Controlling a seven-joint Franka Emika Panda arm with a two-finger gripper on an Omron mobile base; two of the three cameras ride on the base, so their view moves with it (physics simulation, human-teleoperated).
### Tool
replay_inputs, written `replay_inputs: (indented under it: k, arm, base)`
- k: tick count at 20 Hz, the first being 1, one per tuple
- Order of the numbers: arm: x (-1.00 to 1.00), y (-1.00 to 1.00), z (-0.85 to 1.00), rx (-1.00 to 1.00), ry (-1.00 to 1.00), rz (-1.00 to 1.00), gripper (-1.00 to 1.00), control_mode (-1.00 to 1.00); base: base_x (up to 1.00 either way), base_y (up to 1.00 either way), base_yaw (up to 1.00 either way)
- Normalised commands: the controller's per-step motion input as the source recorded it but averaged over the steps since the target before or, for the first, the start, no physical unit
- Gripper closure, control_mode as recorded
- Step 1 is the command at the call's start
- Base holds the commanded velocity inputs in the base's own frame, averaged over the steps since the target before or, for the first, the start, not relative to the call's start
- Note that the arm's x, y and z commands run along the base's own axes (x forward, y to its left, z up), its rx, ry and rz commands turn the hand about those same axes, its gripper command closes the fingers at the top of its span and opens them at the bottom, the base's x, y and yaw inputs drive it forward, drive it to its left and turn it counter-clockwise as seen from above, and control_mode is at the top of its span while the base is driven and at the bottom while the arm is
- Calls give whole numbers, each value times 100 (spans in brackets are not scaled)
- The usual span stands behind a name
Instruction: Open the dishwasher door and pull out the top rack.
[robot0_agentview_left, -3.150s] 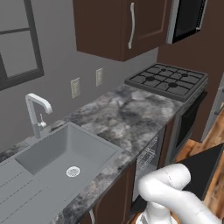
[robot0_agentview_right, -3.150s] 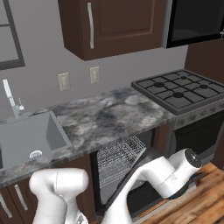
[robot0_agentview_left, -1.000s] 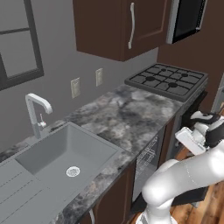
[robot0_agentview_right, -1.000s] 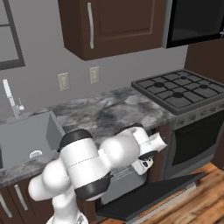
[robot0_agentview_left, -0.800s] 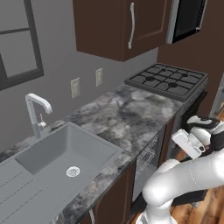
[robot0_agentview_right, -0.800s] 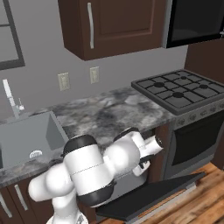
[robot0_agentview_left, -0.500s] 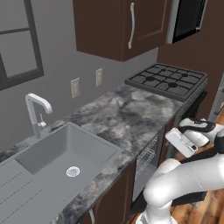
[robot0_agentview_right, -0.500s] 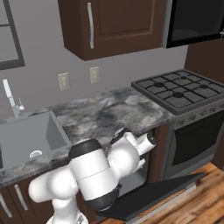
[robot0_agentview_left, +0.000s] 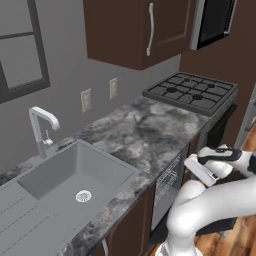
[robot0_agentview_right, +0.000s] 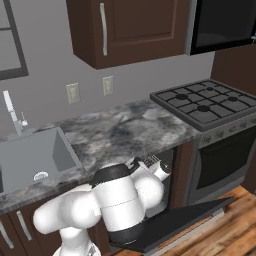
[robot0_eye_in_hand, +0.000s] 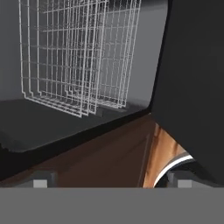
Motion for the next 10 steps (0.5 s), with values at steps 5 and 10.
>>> replay_inputs:
  k: [5,10]
  arm:
    - [20,3,-27,-13,-10,-1,-100,-100]
    - [38,10,-5,-18,-18,0,-100,-100]
  base:
    - [0,0,0]
    - [0,0,0]
